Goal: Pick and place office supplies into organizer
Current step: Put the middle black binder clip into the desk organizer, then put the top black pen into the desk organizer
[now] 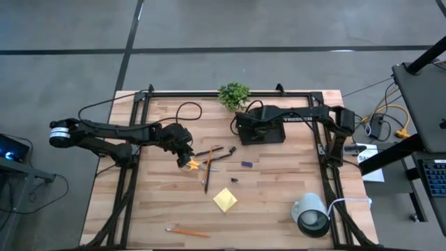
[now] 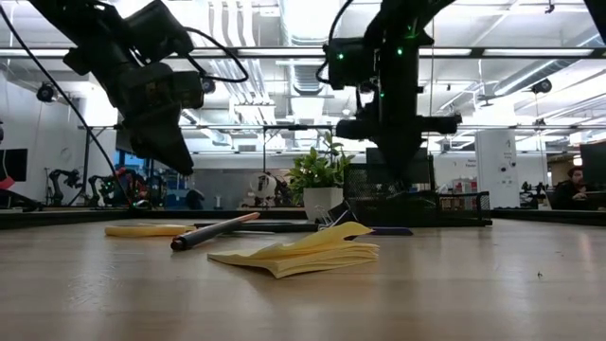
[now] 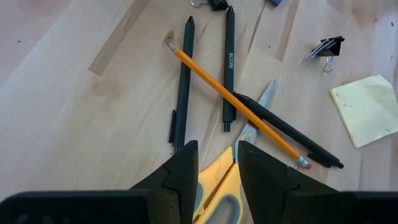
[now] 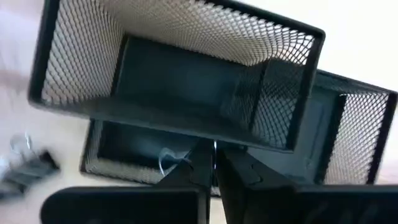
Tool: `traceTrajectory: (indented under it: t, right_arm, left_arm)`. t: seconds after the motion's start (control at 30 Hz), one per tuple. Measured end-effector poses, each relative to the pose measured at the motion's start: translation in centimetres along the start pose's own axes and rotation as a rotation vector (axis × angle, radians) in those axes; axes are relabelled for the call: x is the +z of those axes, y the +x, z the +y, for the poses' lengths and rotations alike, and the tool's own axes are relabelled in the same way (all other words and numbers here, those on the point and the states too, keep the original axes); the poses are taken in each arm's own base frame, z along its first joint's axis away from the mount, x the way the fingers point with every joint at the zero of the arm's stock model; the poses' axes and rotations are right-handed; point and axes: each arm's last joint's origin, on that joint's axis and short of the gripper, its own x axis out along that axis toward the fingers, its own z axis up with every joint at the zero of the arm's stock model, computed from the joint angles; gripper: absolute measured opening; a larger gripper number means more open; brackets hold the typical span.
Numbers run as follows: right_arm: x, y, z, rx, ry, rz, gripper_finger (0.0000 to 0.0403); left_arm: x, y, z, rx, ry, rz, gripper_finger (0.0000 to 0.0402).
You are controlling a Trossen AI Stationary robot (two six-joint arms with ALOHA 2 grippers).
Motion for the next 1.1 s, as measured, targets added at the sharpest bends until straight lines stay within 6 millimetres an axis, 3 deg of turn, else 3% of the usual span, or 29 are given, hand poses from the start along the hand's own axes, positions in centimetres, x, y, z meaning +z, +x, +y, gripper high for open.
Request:
traceTrajectory:
  t: [0.13,0.27,0.33,0.47,0.53,0.6,0.77,0.9,1.1]
  right_arm:
    - [0.2,-0.1,0.7,0.083,0.047,-0.021,0.0032]
    - [-0.2,-0.5,1.4,0.143,-0.011,0.033,0.008]
    - [-0.9,-1.7,2.4,0.224,-0.239,0.017,0.0106]
    - [-3.8,-4.5,4.4,0.32,-1.031,-0.112,0.0141]
    - [-4.7,-4.1,5.2,0.33,-1.309,-0.157,0.015]
    - [-4.5,-2.8,5.9,0.317,-1.443,-0.185,0.0155]
    - [-2.2,0.2,7.8,0.262,-1.558,-0.166,0.0157]
    - [-1.0,0.9,10.2,0.323,-1.67,-0.117,0.0157]
    - [0.8,2.6,11.8,0.29,-1.647,0.045,0.0151]
  left_arm:
    - [0.0,0.0,0.0,0.0,0.003,0.001,0.0097]
    - [0.0,0.0,0.0,0.0,0.006,0.0,0.0097]
    - [0.0,0.0,0.0,0.0,0.005,0.0,0.0097]
    - [0.0,0.0,0.0,0.001,0.005,0.002,0.0097]
    - [0.0,0.0,0.0,0.0,0.006,0.0,0.0097]
    - [0.0,0.0,0.0,0.001,0.006,0.002,0.0097]
    - [-0.1,0.0,0.0,0.002,0.006,0.004,0.0097]
    - [-0.1,0.0,0.0,0.002,0.005,0.004,0.0097]
    - [-0.1,0.0,0.0,0.003,0.003,0.007,0.0097]
